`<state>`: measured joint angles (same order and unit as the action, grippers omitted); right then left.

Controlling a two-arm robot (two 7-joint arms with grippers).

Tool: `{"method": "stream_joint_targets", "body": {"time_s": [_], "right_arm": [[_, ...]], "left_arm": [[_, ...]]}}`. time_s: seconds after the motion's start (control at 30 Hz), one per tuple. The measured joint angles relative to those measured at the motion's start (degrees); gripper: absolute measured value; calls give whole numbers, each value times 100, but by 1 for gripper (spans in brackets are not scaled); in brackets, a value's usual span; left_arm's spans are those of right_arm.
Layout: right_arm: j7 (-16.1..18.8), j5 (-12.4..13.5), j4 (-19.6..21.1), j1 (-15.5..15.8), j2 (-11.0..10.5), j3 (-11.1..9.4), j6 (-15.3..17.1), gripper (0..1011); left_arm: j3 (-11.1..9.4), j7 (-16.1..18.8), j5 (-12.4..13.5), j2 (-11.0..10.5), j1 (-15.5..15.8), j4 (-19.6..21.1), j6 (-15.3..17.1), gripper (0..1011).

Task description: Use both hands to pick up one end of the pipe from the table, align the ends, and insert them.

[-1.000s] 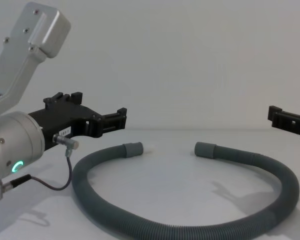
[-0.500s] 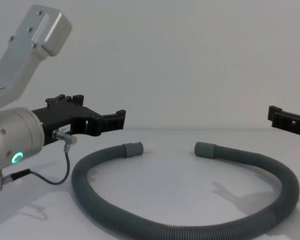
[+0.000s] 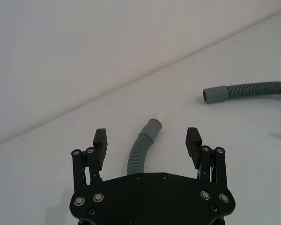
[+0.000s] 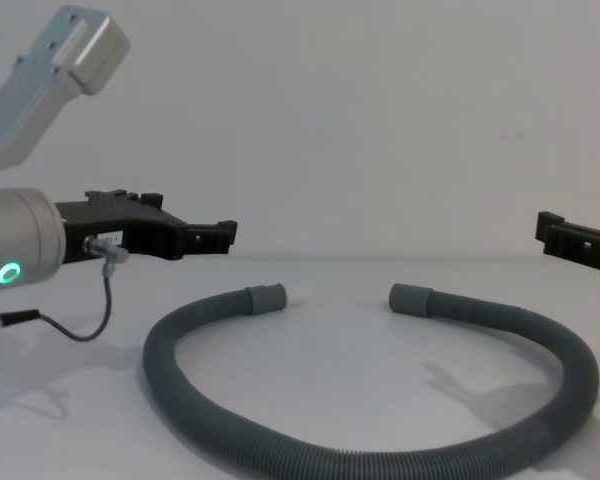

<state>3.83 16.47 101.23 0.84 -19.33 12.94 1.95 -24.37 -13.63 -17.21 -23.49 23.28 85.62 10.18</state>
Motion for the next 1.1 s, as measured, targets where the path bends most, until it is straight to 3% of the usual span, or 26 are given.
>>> {"method": "stream_joint_targets", "body": {"time_s": [0.3,0.53,0.77,1.1], "right_arm": [[0,0,0,0,0,0,0,1003],[0,0,0,0,0,0,0,1003],[0,0,0,0,0,0,0,1003],[0,0,0,0,0,0,0,1003]], "left_arm": [[-16,-626,-137,-98,408,-342,184,1002],[-144,-1161,-182,-157,851,-736,284,1002],[-333,-1606,-155,-186,1276,-1115,389,1002],[-736,-2117,78,-183,1886,-1678,512,1002]]}}
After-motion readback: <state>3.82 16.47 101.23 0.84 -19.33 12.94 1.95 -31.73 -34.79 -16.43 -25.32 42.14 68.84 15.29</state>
